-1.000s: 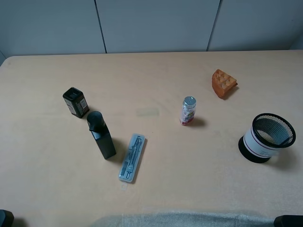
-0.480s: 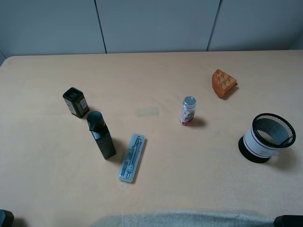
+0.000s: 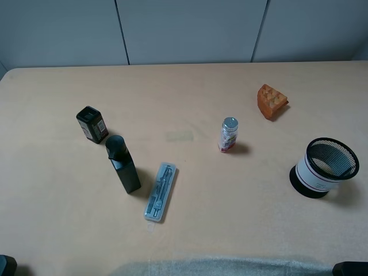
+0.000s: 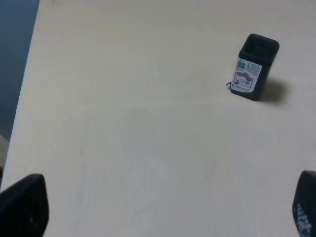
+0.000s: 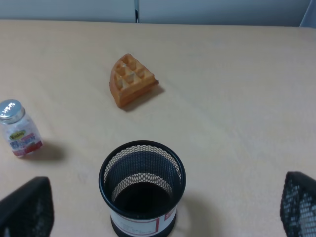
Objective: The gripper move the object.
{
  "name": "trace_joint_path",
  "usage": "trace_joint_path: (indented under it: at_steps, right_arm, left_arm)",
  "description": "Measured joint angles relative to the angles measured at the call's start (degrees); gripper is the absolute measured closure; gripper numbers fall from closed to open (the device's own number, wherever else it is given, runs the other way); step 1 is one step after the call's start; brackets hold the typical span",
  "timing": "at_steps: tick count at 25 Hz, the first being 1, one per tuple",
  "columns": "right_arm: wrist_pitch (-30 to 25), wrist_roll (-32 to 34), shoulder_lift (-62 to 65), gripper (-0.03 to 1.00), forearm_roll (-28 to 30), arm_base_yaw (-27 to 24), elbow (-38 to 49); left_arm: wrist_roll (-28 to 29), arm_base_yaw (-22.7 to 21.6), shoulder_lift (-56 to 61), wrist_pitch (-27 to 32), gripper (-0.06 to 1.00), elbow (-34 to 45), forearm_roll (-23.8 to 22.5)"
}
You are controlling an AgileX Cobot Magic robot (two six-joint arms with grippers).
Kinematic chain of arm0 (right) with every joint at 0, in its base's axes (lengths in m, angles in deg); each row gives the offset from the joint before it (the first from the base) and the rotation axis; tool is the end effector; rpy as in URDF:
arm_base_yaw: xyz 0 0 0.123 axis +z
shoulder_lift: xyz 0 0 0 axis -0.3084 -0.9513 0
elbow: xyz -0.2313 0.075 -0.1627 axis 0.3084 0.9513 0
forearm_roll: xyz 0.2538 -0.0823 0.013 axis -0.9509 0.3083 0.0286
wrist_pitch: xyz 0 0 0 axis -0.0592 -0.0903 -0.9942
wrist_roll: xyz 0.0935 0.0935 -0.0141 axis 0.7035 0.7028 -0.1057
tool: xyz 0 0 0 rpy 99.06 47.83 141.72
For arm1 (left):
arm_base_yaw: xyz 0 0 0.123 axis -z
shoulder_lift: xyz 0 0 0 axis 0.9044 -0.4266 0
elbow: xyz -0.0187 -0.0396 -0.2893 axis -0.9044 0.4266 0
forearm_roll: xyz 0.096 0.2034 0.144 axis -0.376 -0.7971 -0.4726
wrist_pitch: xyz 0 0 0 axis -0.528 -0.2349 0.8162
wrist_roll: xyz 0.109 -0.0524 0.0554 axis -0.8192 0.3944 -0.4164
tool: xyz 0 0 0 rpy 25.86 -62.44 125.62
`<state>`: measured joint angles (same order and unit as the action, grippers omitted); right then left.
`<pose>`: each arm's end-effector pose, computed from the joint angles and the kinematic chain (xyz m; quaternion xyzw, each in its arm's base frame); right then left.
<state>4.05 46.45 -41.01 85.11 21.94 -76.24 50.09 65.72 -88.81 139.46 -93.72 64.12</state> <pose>0.0405 0.0006 0.2675 -0.0326 0.8440 0.0069 0.5352 0.0398 0.0068 0.2626 0.0132 0.8536 0.0322 0.5198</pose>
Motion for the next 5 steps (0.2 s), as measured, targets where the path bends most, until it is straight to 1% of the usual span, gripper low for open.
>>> trace_joint_path:
  at_steps: [5]
  right_arm:
    - [0.00,0.00,0.00,0.28,0.00,0.00,0.00]
  left_arm:
    - [0.00,0.00,0.00,0.00,-0.04,0.00,0.00]
